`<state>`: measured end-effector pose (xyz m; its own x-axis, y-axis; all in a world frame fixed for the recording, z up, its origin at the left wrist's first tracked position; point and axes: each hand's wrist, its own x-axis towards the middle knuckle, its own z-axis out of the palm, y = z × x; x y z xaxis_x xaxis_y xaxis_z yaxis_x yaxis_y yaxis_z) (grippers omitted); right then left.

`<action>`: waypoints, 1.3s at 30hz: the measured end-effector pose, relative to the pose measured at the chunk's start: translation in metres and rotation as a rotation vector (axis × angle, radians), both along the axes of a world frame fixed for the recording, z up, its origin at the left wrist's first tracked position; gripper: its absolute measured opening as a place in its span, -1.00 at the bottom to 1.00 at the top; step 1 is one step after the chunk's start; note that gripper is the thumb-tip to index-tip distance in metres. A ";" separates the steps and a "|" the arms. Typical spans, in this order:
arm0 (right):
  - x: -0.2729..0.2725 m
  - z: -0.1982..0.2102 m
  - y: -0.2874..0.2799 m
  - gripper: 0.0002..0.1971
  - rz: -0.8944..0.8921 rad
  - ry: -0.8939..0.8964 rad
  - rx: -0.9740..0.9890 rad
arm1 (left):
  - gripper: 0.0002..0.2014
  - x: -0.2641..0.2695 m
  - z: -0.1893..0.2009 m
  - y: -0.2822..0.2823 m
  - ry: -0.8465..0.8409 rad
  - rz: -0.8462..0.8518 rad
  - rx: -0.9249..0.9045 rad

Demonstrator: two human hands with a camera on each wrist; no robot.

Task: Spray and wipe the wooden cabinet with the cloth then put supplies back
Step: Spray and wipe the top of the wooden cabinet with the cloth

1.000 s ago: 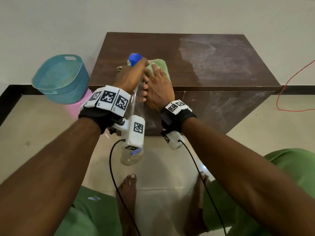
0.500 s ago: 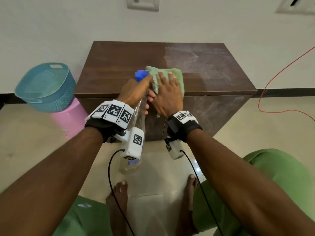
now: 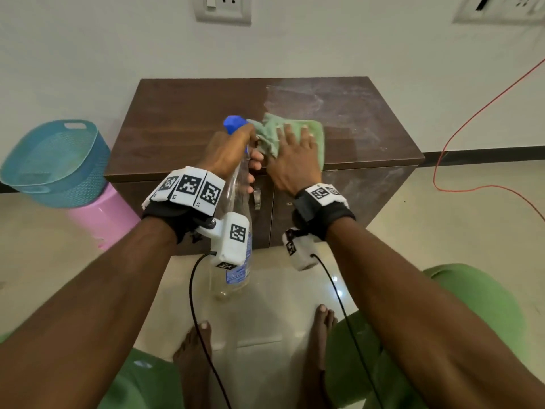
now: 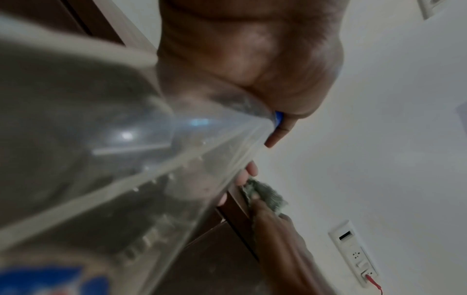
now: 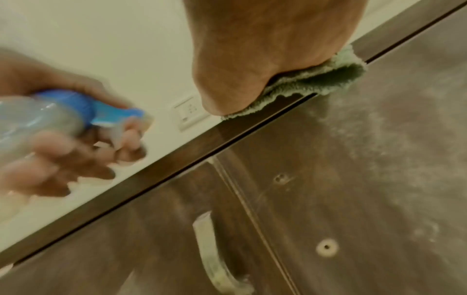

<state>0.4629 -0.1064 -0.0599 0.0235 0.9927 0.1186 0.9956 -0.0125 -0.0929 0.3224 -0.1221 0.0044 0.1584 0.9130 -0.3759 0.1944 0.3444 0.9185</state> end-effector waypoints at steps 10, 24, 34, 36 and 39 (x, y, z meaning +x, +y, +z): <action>0.076 -0.002 0.034 -0.32 -0.085 0.009 0.016 | -0.65 0.015 0.006 0.011 0.018 -0.043 -0.072; 0.094 0.005 0.063 -0.39 -0.112 0.028 -0.063 | -0.65 0.021 0.008 0.024 0.017 -0.008 -0.102; 0.043 0.013 0.062 -0.40 0.290 0.095 -0.071 | -0.67 0.038 0.026 0.037 0.046 -0.034 -0.104; 0.081 0.009 0.067 -0.39 0.063 0.109 -0.030 | -0.65 0.037 0.026 0.039 0.022 -0.052 -0.129; 0.075 0.003 0.078 -0.35 -0.162 0.088 -0.058 | -0.64 0.027 0.025 0.044 0.003 -0.048 -0.182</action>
<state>0.5375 -0.0283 -0.0571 0.1912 0.9802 0.0518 0.9683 -0.1797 -0.1737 0.3495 -0.0786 0.0294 0.1984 0.8213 -0.5349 0.2172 0.4953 0.8411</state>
